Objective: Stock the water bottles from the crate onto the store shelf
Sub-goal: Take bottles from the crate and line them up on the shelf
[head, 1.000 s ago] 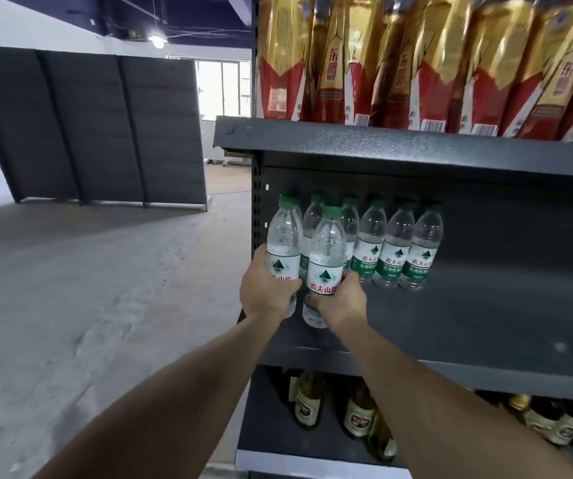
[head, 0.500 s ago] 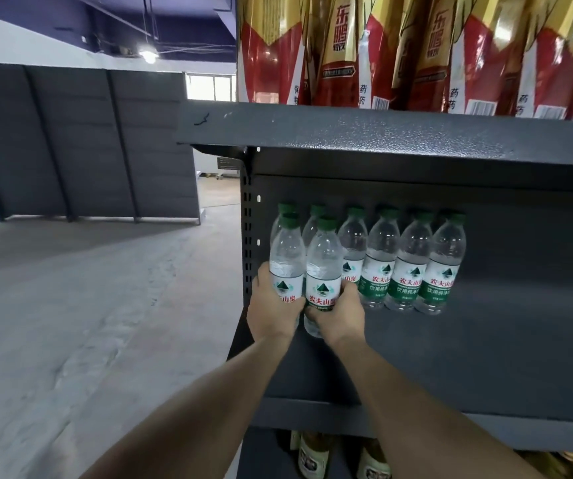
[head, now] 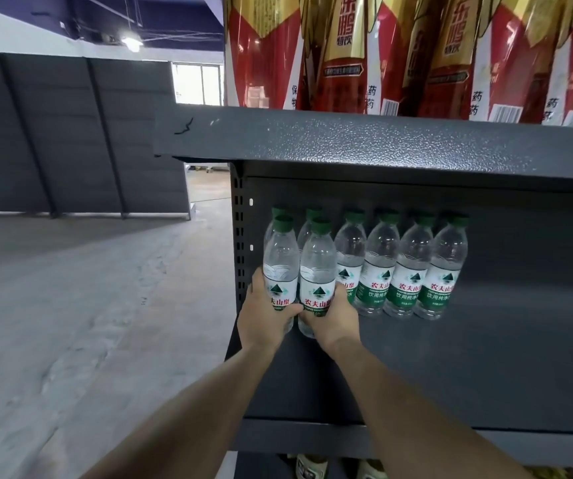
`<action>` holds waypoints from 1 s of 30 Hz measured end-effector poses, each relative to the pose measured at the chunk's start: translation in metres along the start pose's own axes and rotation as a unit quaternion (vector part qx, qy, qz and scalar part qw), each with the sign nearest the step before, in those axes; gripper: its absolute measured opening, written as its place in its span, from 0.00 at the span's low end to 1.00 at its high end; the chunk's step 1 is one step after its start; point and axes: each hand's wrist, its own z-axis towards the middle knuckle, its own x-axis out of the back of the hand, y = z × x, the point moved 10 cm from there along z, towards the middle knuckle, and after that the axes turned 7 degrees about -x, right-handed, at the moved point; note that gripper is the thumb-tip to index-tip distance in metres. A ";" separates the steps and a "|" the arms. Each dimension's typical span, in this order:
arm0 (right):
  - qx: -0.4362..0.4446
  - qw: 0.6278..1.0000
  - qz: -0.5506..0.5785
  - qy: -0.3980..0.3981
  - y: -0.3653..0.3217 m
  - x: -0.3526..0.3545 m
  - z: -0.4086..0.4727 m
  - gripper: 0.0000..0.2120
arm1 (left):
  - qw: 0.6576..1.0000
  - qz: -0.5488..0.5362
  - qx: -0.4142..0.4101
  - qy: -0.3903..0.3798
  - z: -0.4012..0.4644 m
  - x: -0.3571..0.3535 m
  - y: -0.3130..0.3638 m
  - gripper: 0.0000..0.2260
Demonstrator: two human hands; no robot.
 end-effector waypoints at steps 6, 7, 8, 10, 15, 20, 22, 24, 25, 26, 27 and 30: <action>-0.063 0.997 -0.041 -0.012 0.015 -0.007 -0.012 0.30 | 0.995 0.004 0.065 -0.080 -0.009 -0.007 -0.025 0.38; -0.073 0.997 -0.038 -0.011 0.019 -0.007 -0.017 0.32 | 0.994 0.005 0.073 -0.087 -0.012 -0.006 -0.028 0.38; -0.080 0.996 -0.036 -0.007 0.021 -0.007 -0.022 0.34 | 0.992 0.011 0.077 -0.095 -0.015 -0.004 -0.029 0.37; -0.086 0.996 -0.037 -0.001 0.023 -0.003 -0.032 0.36 | 0.990 0.039 0.078 -0.108 -0.020 0.002 -0.028 0.33; -0.078 0.995 -0.063 -0.005 0.015 0.020 -0.058 0.34 | 0.983 0.100 0.107 -0.106 -0.038 0.025 -0.012 0.30; -0.062 0.991 -0.117 -0.028 0.022 0.048 -0.096 0.30 | 0.978 0.157 0.084 -0.111 -0.081 0.037 0.025 0.21; -0.065 0.989 -0.131 -0.037 0.032 0.063 -0.118 0.30 | 0.973 0.180 0.078 -0.118 -0.105 0.040 0.040 0.22; -0.068 0.986 -0.148 -0.044 0.042 0.077 -0.139 0.29 | 0.967 0.210 0.074 -0.123 -0.128 0.043 0.055 0.23; -0.067 0.985 -0.154 -0.045 0.046 0.083 -0.149 0.28 | 0.964 0.223 0.072 -0.127 -0.140 0.044 0.061 0.23; -0.062 0.985 -0.157 -0.044 0.050 0.089 -0.158 0.26 | 0.961 0.234 0.069 -0.134 -0.151 0.044 0.066 0.22; -0.056 0.985 -0.158 -0.043 0.052 0.095 -0.167 0.25 | 0.958 0.239 0.066 -0.143 -0.162 0.044 0.070 0.21; -0.045 0.986 -0.159 -0.039 0.054 0.108 -0.191 0.23 | 0.952 0.251 0.051 -0.169 -0.197 0.044 0.083 0.17</action>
